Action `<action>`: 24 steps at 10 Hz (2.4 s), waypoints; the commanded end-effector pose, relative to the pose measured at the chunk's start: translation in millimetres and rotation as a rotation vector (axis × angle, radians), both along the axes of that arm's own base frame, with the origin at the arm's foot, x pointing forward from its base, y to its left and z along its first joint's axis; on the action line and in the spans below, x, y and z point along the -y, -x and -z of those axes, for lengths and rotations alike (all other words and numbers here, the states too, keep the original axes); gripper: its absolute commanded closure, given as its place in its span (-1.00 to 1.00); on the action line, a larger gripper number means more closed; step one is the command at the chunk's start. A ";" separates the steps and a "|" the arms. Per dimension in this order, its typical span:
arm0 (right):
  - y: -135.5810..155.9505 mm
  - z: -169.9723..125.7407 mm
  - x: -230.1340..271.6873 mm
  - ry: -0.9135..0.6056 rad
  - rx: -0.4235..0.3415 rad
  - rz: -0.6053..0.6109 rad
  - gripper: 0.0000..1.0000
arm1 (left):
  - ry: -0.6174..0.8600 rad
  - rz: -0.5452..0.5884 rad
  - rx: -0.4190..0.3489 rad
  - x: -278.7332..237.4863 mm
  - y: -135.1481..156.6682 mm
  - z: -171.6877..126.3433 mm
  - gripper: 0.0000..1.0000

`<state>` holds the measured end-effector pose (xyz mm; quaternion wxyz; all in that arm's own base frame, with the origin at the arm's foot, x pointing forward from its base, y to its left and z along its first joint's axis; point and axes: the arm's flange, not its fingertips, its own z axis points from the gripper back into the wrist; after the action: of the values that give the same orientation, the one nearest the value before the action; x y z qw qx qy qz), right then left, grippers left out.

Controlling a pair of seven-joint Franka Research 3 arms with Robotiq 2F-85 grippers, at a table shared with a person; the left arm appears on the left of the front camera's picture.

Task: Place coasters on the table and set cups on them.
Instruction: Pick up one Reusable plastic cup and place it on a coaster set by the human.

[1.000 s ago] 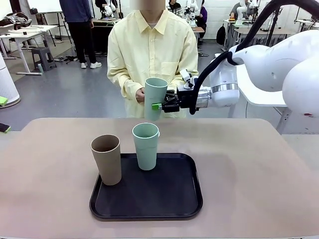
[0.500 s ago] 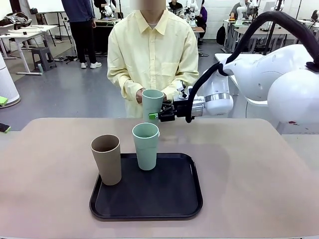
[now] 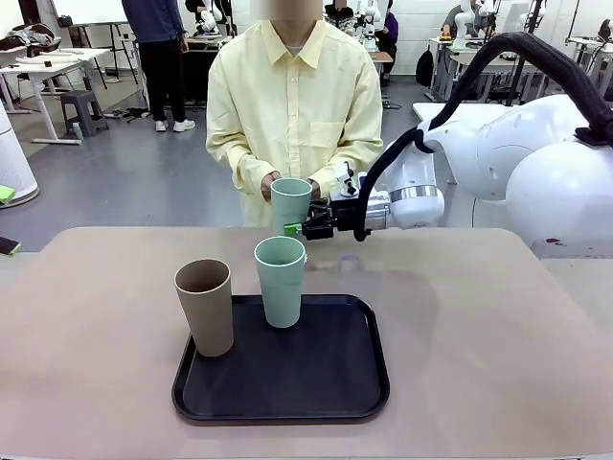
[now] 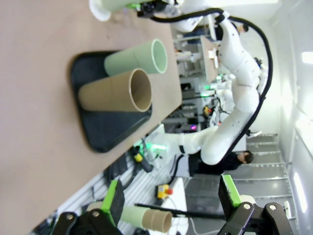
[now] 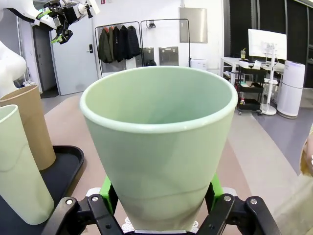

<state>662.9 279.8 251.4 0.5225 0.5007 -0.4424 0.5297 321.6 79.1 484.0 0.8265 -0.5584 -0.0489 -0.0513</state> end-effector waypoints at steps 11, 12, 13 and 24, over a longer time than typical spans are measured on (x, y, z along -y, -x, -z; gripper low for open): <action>-10.0 19.0 -17.2 0.071 -0.032 0.002 -0.68 | 0.009 0.012 0.015 -0.9 1.1 0.6 -1.00; -10.2 18.9 -15.9 0.073 -0.033 0.006 -0.68 | 0.009 0.012 0.015 -0.9 1.1 0.6 -1.00; -9.5 19.0 -14.8 0.077 -0.035 0.007 -0.68 | 0.009 0.012 0.015 -0.9 1.1 0.6 -1.00; -8.0 17.5 -11.7 0.141 -0.071 0.004 -1.00 | 0.009 0.012 0.015 -0.9 1.1 0.6 -1.00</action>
<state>663.7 288.2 229.3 0.5635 0.4871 -0.3944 0.5382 321.6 79.1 484.0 0.8265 -0.5584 -0.0490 -0.0514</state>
